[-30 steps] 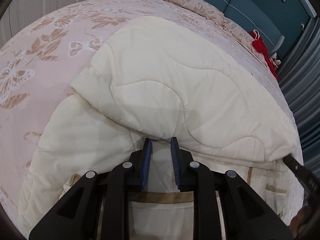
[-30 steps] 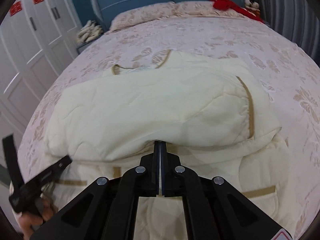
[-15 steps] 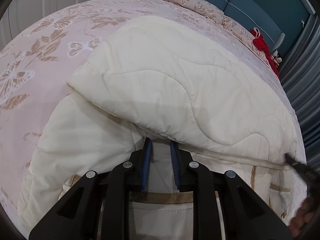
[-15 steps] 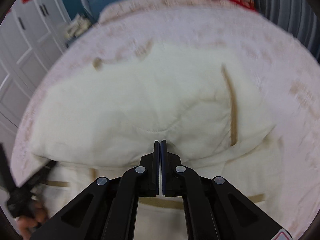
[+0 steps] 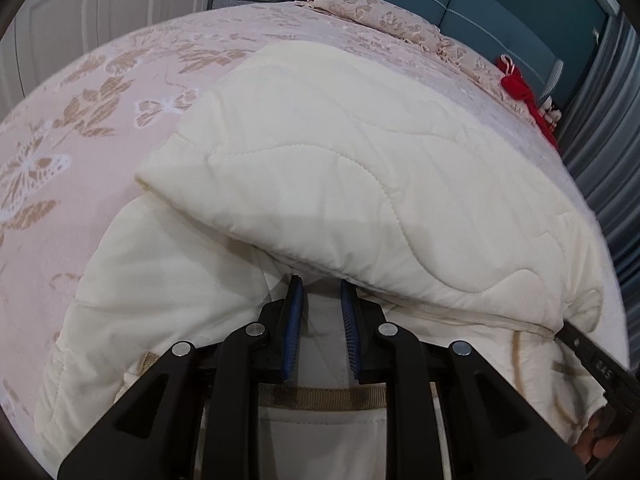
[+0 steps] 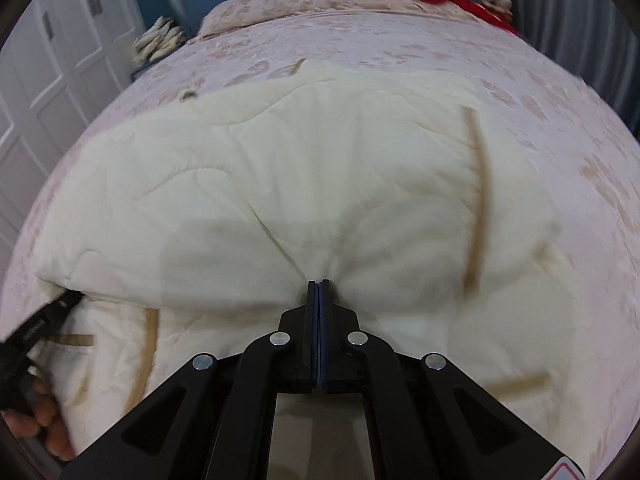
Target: Fold large clothes
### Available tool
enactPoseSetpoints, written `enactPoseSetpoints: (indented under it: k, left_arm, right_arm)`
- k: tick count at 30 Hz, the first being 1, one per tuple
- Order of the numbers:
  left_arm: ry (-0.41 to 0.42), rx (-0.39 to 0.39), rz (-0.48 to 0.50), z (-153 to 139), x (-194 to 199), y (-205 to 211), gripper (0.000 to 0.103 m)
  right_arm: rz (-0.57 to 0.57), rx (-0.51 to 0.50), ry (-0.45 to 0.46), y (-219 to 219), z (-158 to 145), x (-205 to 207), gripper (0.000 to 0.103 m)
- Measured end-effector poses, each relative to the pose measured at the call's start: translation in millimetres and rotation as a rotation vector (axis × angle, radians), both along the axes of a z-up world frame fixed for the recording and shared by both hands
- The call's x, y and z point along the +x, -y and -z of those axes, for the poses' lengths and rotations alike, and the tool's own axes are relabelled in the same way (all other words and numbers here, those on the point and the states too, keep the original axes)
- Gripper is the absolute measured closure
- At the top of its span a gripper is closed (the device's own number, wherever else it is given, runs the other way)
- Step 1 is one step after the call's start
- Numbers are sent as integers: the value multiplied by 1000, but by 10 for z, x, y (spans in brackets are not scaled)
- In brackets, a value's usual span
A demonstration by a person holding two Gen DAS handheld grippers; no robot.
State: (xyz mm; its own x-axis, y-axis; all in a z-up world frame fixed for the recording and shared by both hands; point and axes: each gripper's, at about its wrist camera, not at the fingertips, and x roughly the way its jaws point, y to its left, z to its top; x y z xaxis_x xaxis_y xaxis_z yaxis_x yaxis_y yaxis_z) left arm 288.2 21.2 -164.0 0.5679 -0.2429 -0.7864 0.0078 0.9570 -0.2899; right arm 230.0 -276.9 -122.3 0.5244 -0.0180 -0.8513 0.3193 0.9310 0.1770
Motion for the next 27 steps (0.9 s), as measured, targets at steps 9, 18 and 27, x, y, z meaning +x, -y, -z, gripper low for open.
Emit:
enactPoseSetpoints:
  k: [9,18,27]
  left_arm:
    - [-77,-263,-152,-488,-1002,-1096,18]
    - [-215,-297,-223,-267,-1703,-1826,18]
    - [-264,-220,-94,-341,-1749,-1431,67]
  right_arm:
    - [91,-36,7,631,-497,-1874,35]
    - [285,331,-33,1098,-10,-2713,35]
    - [318,457,-5,899,105,-2648,49]
